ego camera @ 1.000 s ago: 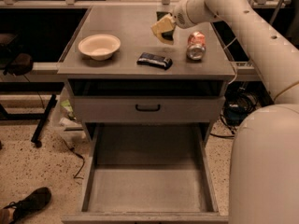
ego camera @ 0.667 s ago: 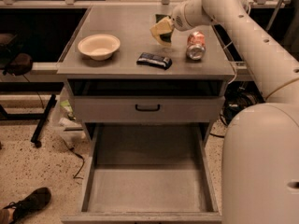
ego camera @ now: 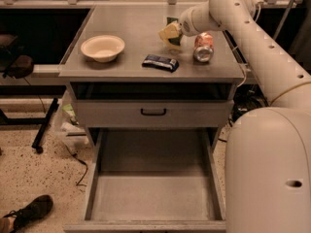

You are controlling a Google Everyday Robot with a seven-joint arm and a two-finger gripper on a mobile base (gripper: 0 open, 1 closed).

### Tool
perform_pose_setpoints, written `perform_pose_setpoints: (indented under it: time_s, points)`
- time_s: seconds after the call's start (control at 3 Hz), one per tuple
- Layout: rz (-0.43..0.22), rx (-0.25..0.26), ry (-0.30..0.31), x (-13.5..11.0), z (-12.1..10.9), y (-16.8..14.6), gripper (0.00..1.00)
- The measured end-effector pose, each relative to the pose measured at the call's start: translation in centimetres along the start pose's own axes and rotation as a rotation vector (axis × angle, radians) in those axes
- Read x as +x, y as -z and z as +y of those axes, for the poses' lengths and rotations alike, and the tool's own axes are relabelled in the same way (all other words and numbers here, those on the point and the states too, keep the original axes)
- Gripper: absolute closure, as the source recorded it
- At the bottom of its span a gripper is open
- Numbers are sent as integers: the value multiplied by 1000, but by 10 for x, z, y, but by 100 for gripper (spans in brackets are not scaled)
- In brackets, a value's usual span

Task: Pick sponge from middle drawer and place on counter

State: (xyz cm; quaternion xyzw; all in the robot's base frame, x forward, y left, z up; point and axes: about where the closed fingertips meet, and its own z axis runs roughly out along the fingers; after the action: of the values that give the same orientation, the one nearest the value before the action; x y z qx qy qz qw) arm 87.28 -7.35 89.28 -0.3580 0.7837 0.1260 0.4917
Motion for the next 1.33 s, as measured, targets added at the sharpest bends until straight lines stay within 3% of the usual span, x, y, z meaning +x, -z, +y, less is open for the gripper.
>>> perform_pose_setpoints:
  time_s: [0.33, 1.0, 1.33]
  points:
    - [1, -1, 3, 0, 0, 0, 0]
    - [-13, 21, 57, -8, -1, 30, 0]
    - [-26, 56, 109, -12, -1, 73, 0]
